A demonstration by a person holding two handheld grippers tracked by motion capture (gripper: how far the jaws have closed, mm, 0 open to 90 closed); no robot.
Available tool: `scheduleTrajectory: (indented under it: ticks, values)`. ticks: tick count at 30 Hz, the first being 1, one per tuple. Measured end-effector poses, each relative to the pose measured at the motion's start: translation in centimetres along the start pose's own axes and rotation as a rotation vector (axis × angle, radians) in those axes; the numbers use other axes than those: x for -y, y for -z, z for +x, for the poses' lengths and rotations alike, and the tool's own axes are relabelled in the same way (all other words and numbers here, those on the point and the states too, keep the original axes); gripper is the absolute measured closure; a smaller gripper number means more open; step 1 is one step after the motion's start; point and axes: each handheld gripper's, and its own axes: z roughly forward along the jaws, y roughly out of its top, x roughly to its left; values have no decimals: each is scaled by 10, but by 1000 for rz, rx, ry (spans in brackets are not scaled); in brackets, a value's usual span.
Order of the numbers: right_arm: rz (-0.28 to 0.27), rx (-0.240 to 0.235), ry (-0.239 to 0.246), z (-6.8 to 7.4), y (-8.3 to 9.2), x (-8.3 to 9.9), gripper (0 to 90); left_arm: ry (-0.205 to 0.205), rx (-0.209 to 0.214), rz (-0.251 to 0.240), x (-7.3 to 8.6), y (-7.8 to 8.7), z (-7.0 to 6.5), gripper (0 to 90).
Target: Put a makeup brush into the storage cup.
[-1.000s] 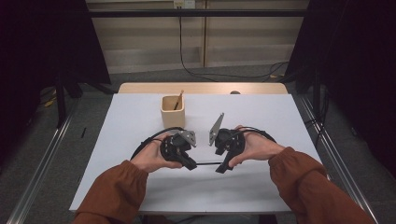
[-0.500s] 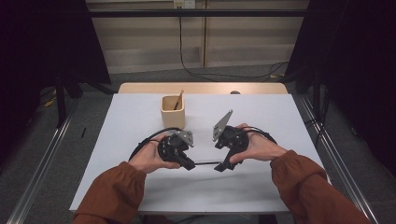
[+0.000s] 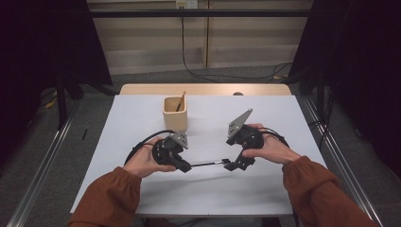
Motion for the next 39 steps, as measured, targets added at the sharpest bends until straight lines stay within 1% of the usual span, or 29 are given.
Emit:
scheduleTrajectory:
  ticks: [4,6,8,9,11,13,16,17,18,19,21,23,24,26,28,30,31,32,33,37,38,39]
  values:
    - [-55,12,-17,-3,8,10,27,11,-9,-17,5,3,-1,855]
    - [-69,16,-29,-4,11,15,27,9,-5,-14,6,4,0,855]
    - [-77,18,-37,-4,13,19,27,20,-18,-23,8,5,-1,855]
    - [-84,22,-40,-4,14,21,27,18,-9,-19,9,6,0,855]
    - [-92,28,-48,-3,17,25,27,25,-23,-30,11,7,0,855]
    - [-106,33,-57,-3,19,29,28,28,-14,-37,13,8,1,855]
    - [-117,43,-61,-1,22,34,31,48,-19,-68,18,9,1,855]
    - [-128,47,-68,0,23,35,31,48,-16,-73,19,9,1,855]
    - [-132,47,-72,1,24,37,31,49,-24,-82,21,9,1,855]
    - [-135,40,-71,2,24,40,31,56,-24,-93,22,9,0,855]
    - [-136,48,-80,5,24,44,33,59,-18,-111,25,9,-2,855]
    - [-141,33,-76,7,24,47,34,65,-26,-120,28,10,-3,855]
    - [-153,35,-84,8,25,48,33,67,-19,-125,29,10,-2,855]
    - [-179,29,-85,9,27,50,34,72,-29,-135,32,11,-3,855]
    - [-199,39,-96,10,28,52,35,85,-22,-157,34,12,-3,855]
    - [-224,58,-102,13,30,53,42,83,-17,-169,36,12,-3,855]
    - [-243,61,-109,14,30,54,41,88,-42,-160,36,13,-5,855]
    - [-257,61,-109,15,31,56,40,91,-17,-184,37,12,-4,855]
    - [-270,66,-113,16,31,57,41,84,-25,-182,38,12,-4,855]
    - [-323,71,-130,18,35,63,41,102,-27,-211,41,13,-5,855]
    - [-333,75,-139,18,35,64,41,99,-25,-210,41,13,-4,855]
    - [-334,76,-147,19,34,66,42,124,-17,-238,42,12,-5,854]
